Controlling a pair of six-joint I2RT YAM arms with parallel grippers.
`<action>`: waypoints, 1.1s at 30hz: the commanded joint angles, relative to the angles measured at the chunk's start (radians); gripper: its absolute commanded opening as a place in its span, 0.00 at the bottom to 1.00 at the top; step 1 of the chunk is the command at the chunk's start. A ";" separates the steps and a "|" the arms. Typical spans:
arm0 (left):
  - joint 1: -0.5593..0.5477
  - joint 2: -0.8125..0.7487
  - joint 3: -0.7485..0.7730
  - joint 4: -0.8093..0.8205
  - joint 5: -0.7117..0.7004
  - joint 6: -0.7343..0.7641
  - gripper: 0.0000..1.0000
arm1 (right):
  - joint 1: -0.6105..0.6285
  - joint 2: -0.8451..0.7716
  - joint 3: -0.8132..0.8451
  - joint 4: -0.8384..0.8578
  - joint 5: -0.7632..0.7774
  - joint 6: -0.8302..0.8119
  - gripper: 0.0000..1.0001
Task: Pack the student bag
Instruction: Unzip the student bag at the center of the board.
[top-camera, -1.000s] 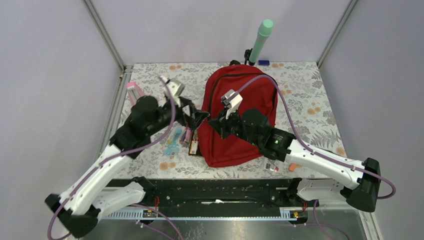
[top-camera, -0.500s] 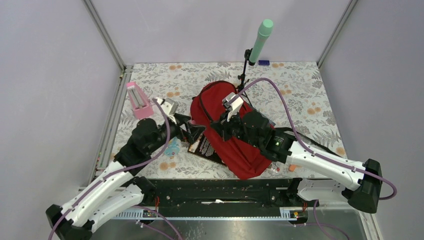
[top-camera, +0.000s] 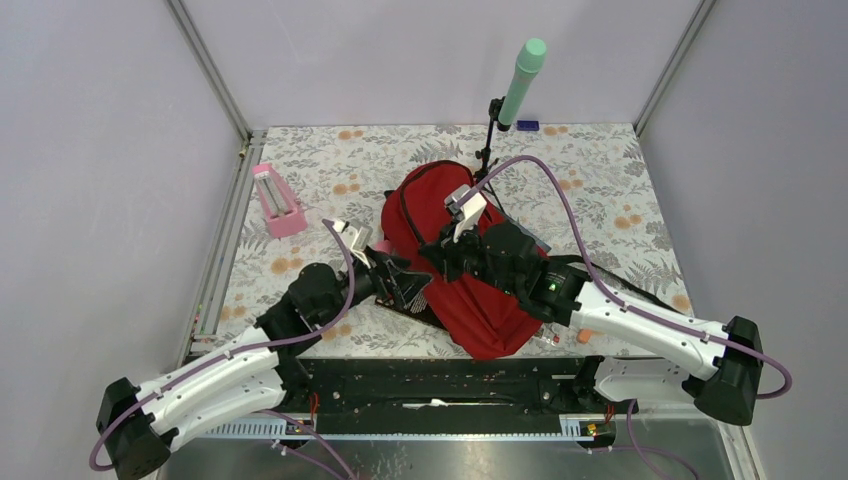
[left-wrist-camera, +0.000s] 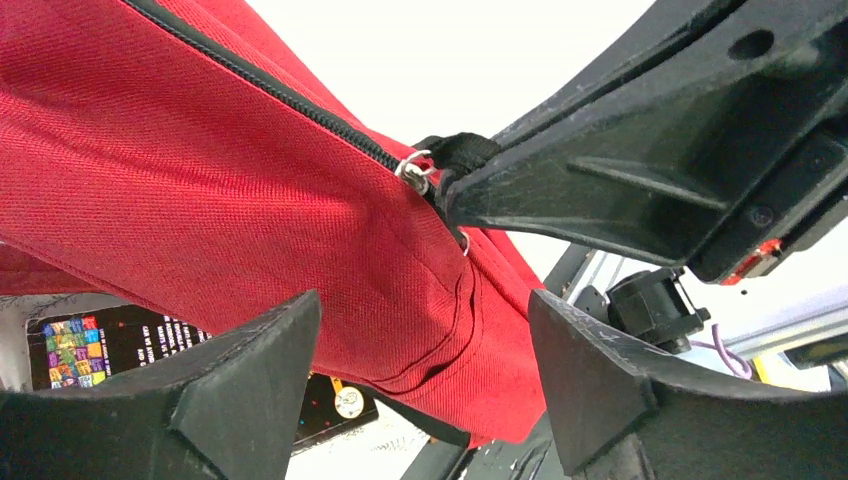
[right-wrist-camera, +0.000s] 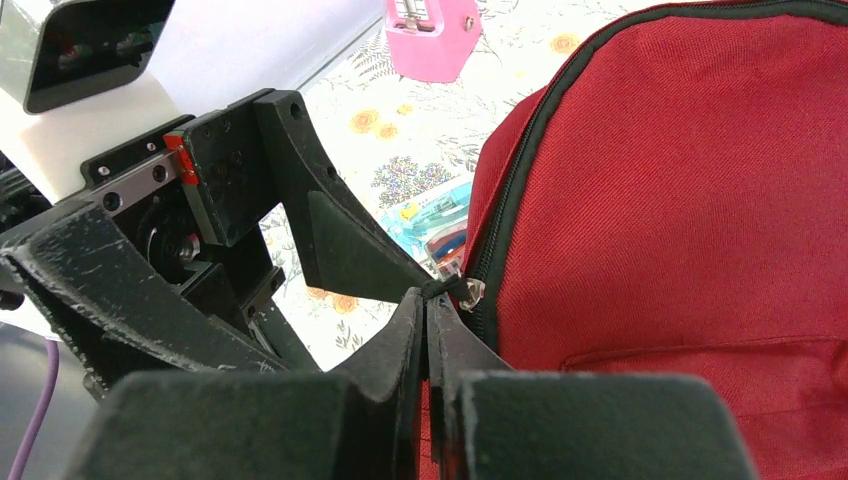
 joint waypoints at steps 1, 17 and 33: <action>-0.011 0.019 -0.010 0.146 -0.091 -0.054 0.76 | 0.010 -0.001 0.019 0.075 0.022 0.026 0.00; -0.034 0.099 -0.043 0.228 -0.111 -0.084 0.29 | 0.010 0.020 0.030 0.080 0.023 0.068 0.00; -0.040 0.032 -0.091 0.077 -0.085 0.008 0.00 | 0.011 0.183 0.243 -0.020 0.110 -0.015 0.00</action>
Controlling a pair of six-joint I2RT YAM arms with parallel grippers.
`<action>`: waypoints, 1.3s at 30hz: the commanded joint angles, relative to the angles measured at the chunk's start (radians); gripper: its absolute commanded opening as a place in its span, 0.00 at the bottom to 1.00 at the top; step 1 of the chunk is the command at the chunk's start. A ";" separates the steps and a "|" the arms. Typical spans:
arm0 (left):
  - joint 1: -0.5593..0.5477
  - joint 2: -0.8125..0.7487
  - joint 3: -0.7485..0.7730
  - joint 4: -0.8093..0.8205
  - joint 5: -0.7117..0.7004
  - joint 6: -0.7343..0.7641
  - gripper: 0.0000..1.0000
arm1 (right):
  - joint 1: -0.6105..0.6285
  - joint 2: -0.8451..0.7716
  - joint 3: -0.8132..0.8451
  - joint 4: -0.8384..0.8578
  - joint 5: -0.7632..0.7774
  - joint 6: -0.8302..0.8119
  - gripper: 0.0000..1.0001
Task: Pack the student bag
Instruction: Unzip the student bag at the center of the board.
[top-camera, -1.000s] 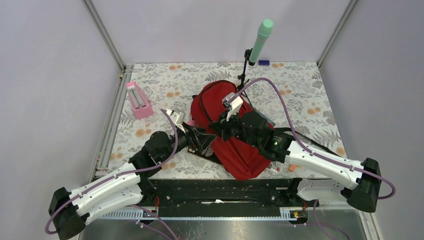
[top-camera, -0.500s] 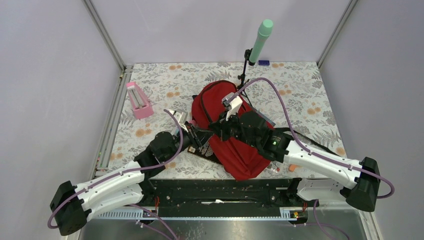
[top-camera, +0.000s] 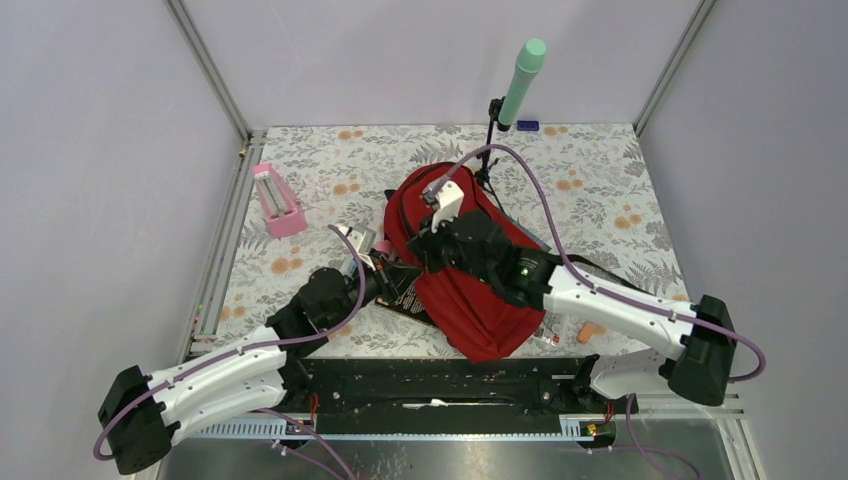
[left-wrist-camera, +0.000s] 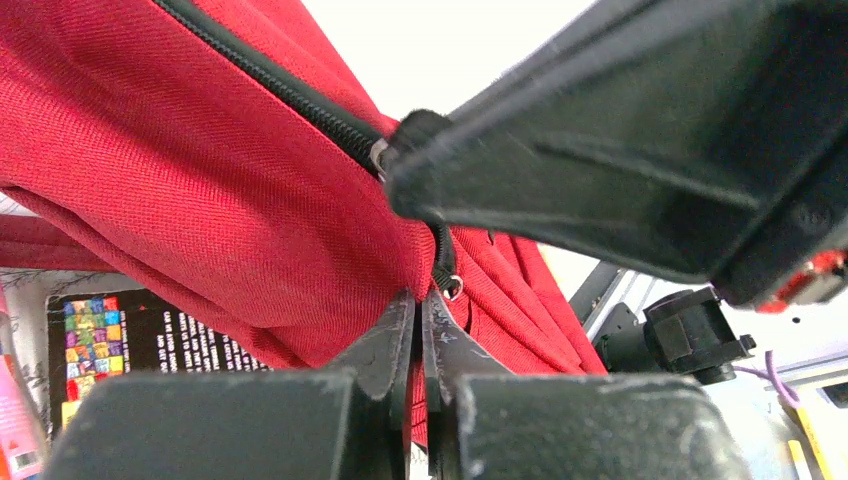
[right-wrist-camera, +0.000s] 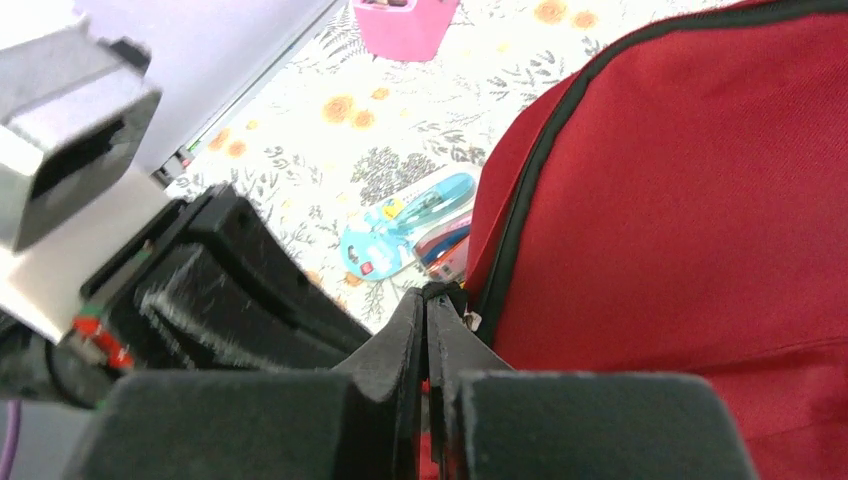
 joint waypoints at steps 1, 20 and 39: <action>-0.006 -0.046 -0.023 -0.067 0.012 0.047 0.00 | 0.009 0.063 0.191 -0.005 0.097 -0.076 0.00; -0.006 -0.176 -0.070 -0.240 -0.030 0.016 0.00 | -0.112 0.406 0.642 -0.234 0.194 -0.137 0.00; -0.005 -0.232 0.145 -0.490 -0.240 0.105 0.91 | -0.229 0.241 0.420 -0.111 -0.175 -0.006 0.00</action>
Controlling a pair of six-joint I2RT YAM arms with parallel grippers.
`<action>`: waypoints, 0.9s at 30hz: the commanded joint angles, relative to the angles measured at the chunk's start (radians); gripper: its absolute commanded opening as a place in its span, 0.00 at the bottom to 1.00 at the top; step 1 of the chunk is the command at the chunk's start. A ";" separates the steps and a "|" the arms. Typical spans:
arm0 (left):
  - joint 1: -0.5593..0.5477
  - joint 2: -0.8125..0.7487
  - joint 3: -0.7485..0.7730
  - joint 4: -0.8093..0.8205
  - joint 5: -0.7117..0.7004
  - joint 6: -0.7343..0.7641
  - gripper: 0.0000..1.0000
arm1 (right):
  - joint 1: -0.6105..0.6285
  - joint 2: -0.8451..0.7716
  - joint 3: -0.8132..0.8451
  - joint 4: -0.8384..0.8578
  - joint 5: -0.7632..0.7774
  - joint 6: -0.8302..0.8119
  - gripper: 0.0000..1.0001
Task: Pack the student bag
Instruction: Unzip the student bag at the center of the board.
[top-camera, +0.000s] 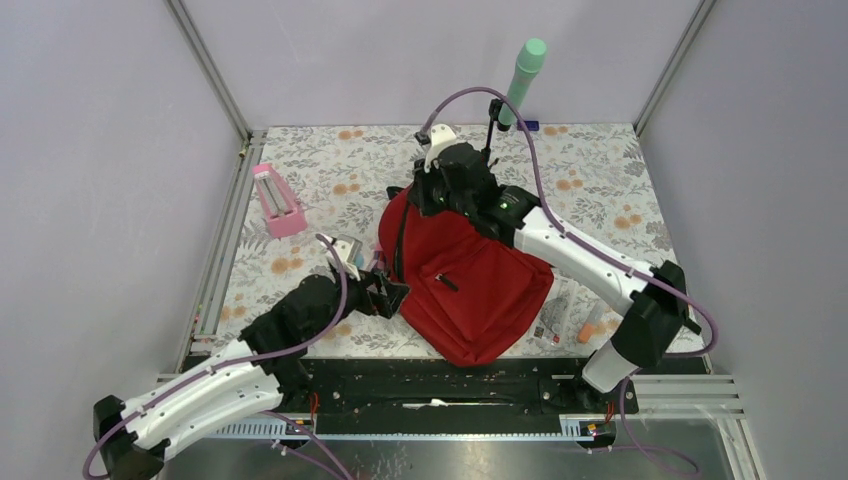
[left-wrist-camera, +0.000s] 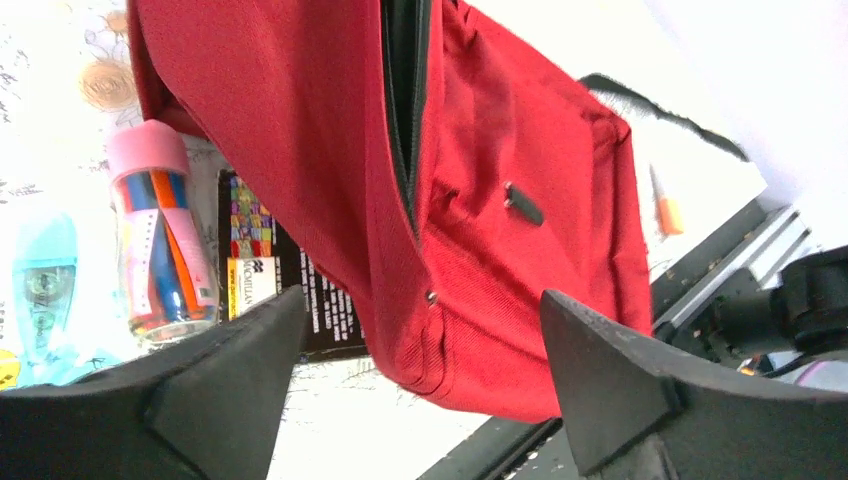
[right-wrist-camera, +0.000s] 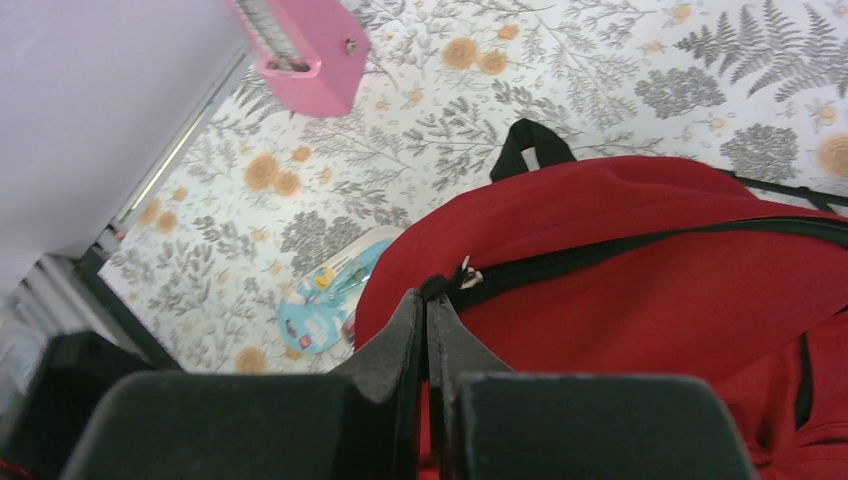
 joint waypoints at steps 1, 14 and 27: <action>-0.001 -0.011 0.159 -0.039 -0.115 0.058 0.94 | -0.008 -0.117 -0.054 0.126 -0.109 0.050 0.00; 0.039 0.264 0.372 0.114 -0.130 0.105 0.99 | -0.005 -0.240 -0.174 0.195 -0.239 0.167 0.00; 0.055 0.336 0.348 0.274 -0.082 0.118 0.54 | -0.005 -0.278 -0.208 0.183 -0.211 0.167 0.00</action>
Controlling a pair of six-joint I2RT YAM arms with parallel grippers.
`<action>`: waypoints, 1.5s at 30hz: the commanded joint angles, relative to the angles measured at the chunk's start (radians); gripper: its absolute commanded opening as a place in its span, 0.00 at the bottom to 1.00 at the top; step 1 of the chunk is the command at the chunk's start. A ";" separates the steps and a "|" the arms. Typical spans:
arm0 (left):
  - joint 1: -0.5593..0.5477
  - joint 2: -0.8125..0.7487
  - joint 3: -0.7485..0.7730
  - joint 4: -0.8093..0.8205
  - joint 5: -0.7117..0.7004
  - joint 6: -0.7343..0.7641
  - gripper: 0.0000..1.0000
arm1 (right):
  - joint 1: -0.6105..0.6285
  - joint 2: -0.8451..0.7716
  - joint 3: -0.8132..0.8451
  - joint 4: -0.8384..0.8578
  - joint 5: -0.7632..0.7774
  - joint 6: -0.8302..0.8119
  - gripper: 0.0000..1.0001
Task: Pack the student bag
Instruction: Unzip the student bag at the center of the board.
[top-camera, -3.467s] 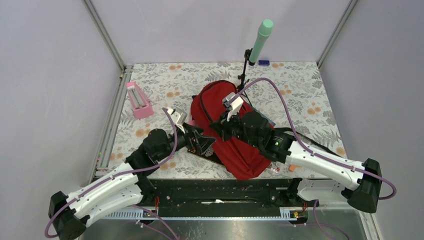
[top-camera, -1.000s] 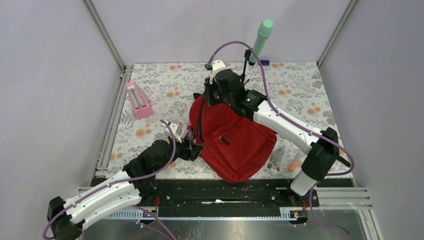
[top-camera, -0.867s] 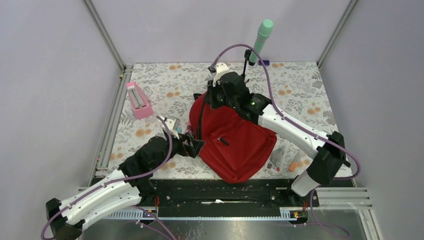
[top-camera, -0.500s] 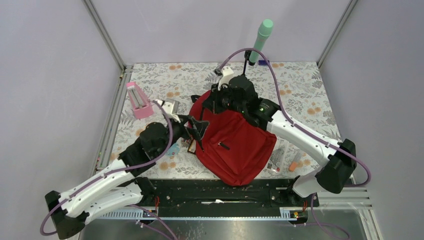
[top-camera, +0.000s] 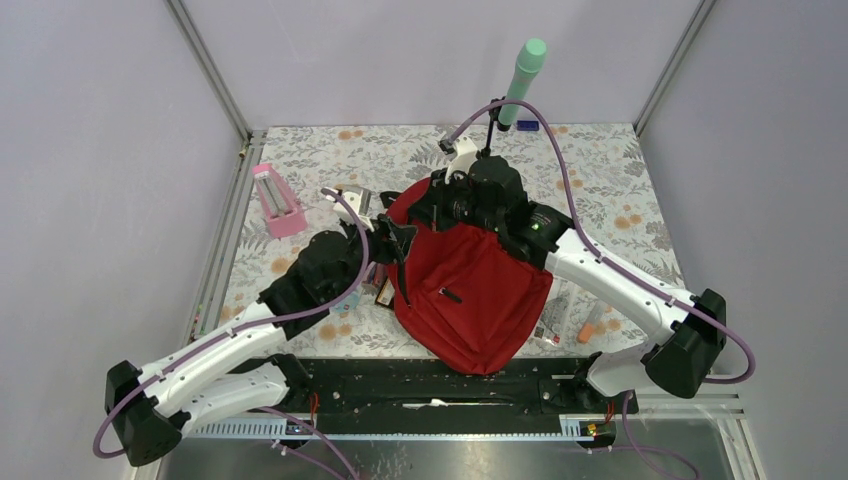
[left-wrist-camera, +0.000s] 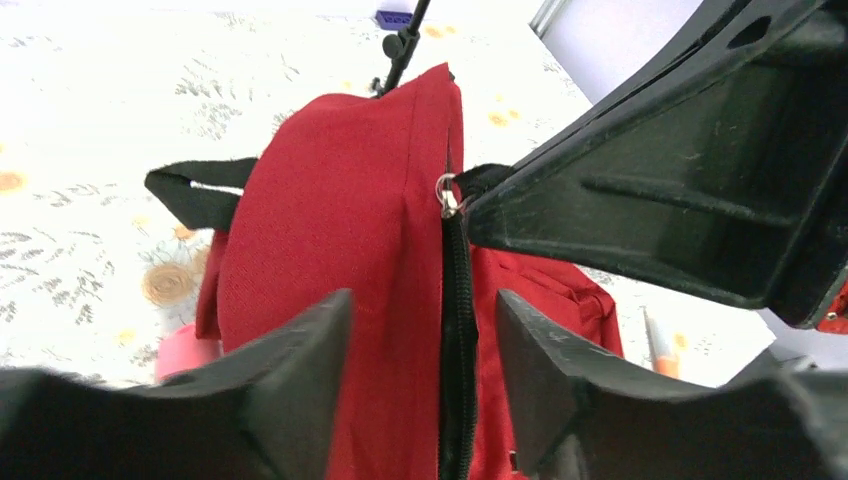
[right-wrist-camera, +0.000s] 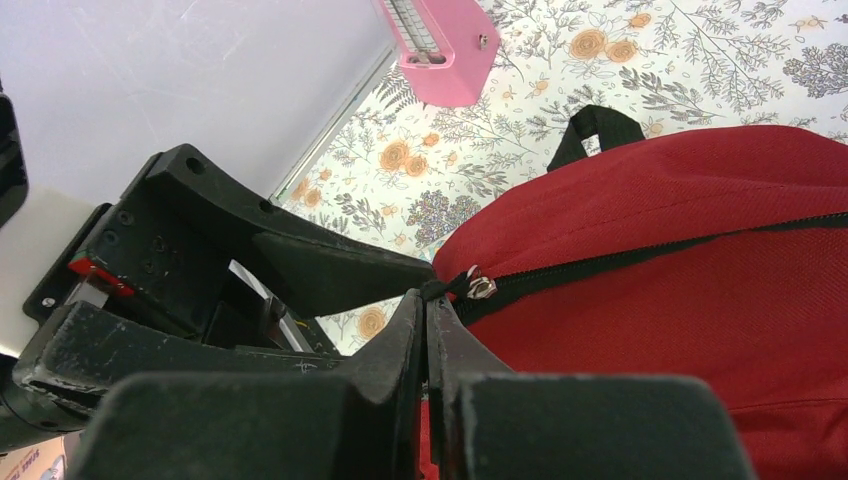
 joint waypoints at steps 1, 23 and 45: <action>0.005 0.027 0.029 0.113 0.040 0.012 0.46 | -0.004 -0.049 0.001 0.068 0.007 0.006 0.00; 0.014 -0.016 -0.034 0.136 0.101 -0.020 0.00 | -0.004 -0.094 -0.040 -0.010 0.353 -0.231 0.00; 0.139 -0.101 -0.128 0.066 0.111 -0.110 0.00 | -0.107 -0.093 -0.107 -0.019 0.495 -0.232 0.00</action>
